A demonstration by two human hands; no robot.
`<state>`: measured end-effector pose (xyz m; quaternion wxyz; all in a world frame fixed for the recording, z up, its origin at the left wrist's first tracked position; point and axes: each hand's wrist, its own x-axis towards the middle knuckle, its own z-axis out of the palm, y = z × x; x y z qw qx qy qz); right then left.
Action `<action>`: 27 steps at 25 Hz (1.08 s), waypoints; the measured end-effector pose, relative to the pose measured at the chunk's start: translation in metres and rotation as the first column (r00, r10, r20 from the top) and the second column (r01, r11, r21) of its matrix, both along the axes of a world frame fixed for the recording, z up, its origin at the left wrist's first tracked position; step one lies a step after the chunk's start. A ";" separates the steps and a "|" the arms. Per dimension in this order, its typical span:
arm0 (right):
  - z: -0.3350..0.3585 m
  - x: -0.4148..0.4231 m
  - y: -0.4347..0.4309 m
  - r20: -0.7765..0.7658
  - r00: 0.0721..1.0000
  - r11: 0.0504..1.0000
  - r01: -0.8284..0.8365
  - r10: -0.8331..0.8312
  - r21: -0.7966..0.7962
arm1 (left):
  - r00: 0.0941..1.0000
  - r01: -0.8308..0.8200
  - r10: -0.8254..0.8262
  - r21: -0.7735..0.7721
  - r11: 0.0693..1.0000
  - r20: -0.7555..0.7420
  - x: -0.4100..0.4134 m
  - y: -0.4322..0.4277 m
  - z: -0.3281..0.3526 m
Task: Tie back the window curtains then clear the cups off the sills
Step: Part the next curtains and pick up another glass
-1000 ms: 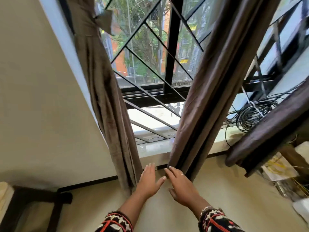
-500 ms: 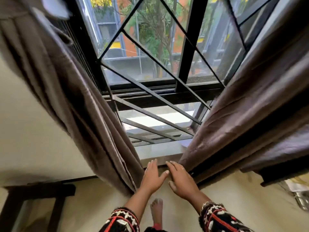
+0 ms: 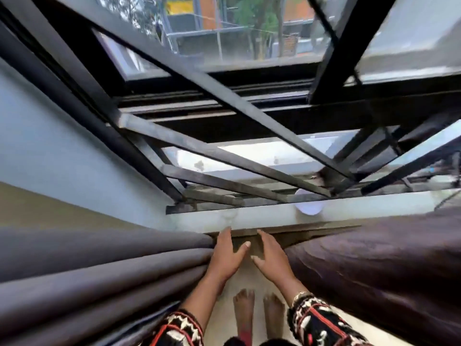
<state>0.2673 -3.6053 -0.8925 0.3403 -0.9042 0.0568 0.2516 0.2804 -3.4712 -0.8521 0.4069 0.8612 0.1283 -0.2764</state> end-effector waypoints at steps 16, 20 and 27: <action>-0.179 0.111 0.056 0.054 0.992 0.950 0.093 -0.114 0.297 | 0.898 -0.433 0.431 -0.343 0.834 -0.085 0.092 0.032 -0.175; -0.183 0.106 0.055 0.050 0.977 0.942 0.187 -0.208 0.279 | 0.903 -0.417 0.409 -0.513 0.751 -0.135 0.081 0.029 -0.176; -0.125 0.012 0.028 0.028 0.966 0.927 0.240 -0.259 0.287 | 0.914 -0.404 0.318 -0.540 0.738 -0.251 0.003 0.015 -0.136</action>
